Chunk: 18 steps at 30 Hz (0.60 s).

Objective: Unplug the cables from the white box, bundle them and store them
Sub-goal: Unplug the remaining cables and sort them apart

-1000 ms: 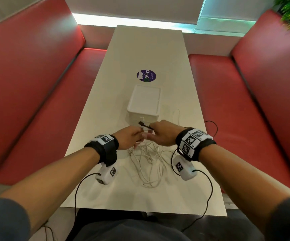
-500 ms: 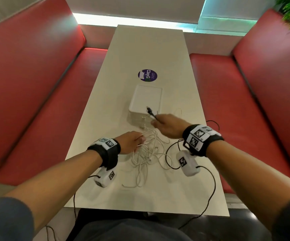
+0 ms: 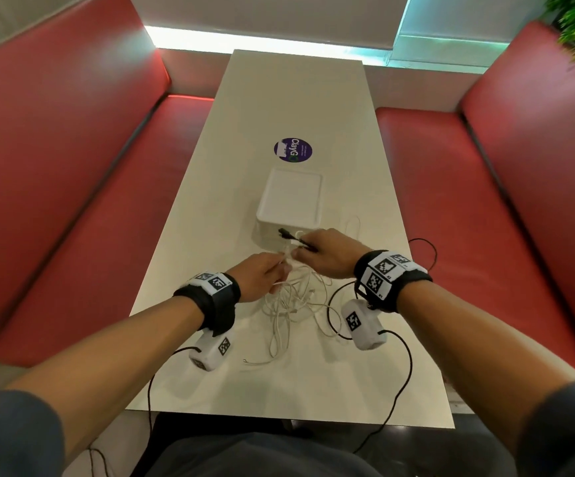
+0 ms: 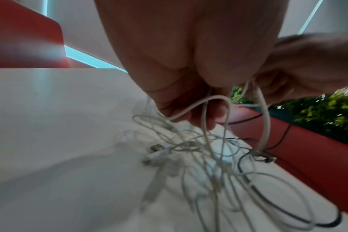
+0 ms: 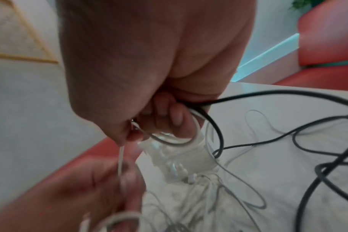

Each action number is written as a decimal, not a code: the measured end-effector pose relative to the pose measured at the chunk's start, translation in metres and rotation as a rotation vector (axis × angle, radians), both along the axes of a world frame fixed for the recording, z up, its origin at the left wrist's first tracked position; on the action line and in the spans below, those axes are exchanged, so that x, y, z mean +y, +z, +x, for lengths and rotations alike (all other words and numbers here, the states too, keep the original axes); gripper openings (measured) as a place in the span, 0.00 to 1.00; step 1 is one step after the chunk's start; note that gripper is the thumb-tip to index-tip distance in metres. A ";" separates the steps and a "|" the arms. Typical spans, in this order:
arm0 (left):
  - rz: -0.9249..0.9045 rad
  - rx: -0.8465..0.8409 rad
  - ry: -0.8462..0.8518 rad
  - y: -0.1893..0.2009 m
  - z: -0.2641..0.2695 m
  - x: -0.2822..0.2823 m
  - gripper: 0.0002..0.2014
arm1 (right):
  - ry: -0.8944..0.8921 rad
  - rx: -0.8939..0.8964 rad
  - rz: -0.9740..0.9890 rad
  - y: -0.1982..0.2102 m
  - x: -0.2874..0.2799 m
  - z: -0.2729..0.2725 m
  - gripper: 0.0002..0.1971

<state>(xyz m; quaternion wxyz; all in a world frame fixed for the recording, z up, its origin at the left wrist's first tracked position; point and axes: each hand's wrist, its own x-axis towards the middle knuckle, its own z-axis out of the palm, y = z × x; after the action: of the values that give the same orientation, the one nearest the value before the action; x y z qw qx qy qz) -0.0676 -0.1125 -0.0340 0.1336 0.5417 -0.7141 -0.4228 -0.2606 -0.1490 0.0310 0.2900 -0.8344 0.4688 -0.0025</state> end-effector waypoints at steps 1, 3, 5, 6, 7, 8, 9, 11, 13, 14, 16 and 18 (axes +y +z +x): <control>-0.004 -0.068 -0.024 -0.004 0.004 0.000 0.16 | -0.072 -0.061 -0.014 0.004 -0.004 -0.003 0.15; 0.005 -0.163 -0.062 -0.012 0.014 0.001 0.13 | -0.250 -0.201 -0.066 0.014 -0.014 -0.012 0.18; 0.034 -0.178 -0.066 -0.015 0.018 0.002 0.12 | -0.360 -0.284 -0.135 0.019 -0.021 -0.020 0.18; 0.046 -0.160 -0.052 -0.014 0.018 0.002 0.13 | -0.374 -0.292 -0.148 0.018 -0.023 -0.021 0.19; 0.040 -0.142 -0.034 -0.012 0.015 0.002 0.15 | -0.358 -0.272 -0.139 0.016 -0.022 -0.021 0.20; 0.024 -0.127 -0.014 -0.009 0.011 0.002 0.17 | -0.311 -0.229 -0.116 0.014 -0.019 -0.019 0.21; 0.007 -0.110 0.014 -0.006 0.008 0.001 0.19 | -0.245 -0.178 -0.085 0.009 -0.014 -0.015 0.21; -0.008 -0.055 0.067 -0.001 0.001 0.001 0.20 | -0.105 -0.092 -0.031 -0.001 -0.001 -0.004 0.22; -0.038 -0.025 0.048 0.000 -0.004 0.000 0.17 | -0.023 -0.064 -0.032 -0.014 0.007 0.007 0.24; -0.055 -0.034 0.016 0.000 -0.006 0.001 0.15 | -0.015 -0.070 -0.040 -0.019 0.009 0.012 0.24; -0.062 -0.022 -0.027 -0.001 -0.007 0.002 0.13 | 0.006 -0.101 -0.050 -0.023 0.011 0.017 0.21; -0.061 -0.022 -0.029 -0.003 -0.007 0.002 0.14 | 0.065 -0.125 -0.067 -0.021 0.011 0.019 0.14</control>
<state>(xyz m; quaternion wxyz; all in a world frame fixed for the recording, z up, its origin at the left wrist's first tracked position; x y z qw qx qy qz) -0.0750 -0.1110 -0.0370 0.1362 0.5317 -0.7357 -0.3968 -0.2415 -0.1384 0.0103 0.2907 -0.8565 0.4222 -0.0610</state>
